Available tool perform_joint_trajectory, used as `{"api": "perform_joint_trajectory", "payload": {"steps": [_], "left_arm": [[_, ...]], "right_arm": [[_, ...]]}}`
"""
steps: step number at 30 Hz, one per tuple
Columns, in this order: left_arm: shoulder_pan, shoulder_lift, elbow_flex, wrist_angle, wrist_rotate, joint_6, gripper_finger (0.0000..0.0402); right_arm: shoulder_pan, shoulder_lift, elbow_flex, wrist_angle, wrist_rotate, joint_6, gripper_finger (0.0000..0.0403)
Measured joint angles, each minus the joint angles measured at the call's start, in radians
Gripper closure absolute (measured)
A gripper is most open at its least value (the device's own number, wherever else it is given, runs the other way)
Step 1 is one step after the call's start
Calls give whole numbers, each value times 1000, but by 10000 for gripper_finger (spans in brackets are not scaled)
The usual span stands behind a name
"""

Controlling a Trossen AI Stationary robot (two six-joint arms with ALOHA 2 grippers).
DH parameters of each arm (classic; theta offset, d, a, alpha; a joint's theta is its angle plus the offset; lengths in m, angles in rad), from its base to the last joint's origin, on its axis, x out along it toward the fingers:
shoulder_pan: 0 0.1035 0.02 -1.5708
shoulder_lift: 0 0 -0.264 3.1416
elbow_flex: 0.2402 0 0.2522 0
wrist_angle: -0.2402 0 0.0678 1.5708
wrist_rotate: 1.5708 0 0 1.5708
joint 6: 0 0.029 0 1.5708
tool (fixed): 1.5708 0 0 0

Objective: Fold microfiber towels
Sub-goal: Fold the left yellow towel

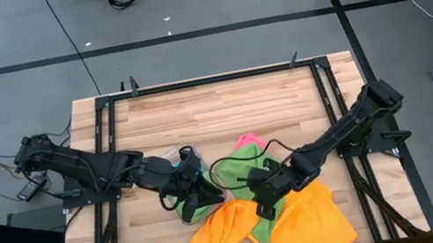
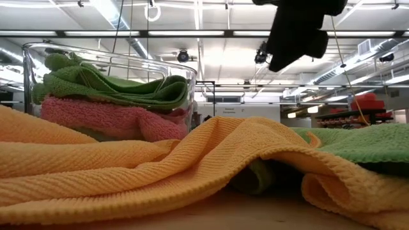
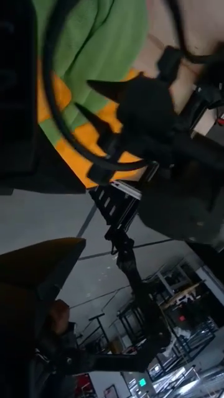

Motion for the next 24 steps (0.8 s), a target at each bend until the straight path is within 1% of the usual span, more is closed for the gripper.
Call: {"api": "perform_joint_trajectory", "payload": {"steps": [7, 10, 14, 18, 21, 24], "left_arm": [[1, 0, 0, 4, 0, -3, 259], [1, 0, 0, 4, 0, -3, 257], [1, 0, 0, 5, 0, -3, 258], [1, 0, 0, 6, 0, -2, 264], [1, 0, 0, 5, 0, -2, 266], [1, 0, 0, 5, 0, -2, 263]], "right_arm": [[28, 114, 0, 190, -10, -43, 242], [27, 156, 0, 197, 16, -65, 242], [15, 200, 0, 202, 85, -85, 242], [-2, 224, 0, 208, 86, -95, 244], [-1, 224, 0, 214, 78, -116, 261], [0, 224, 0, 217, 54, -148, 298]]}}
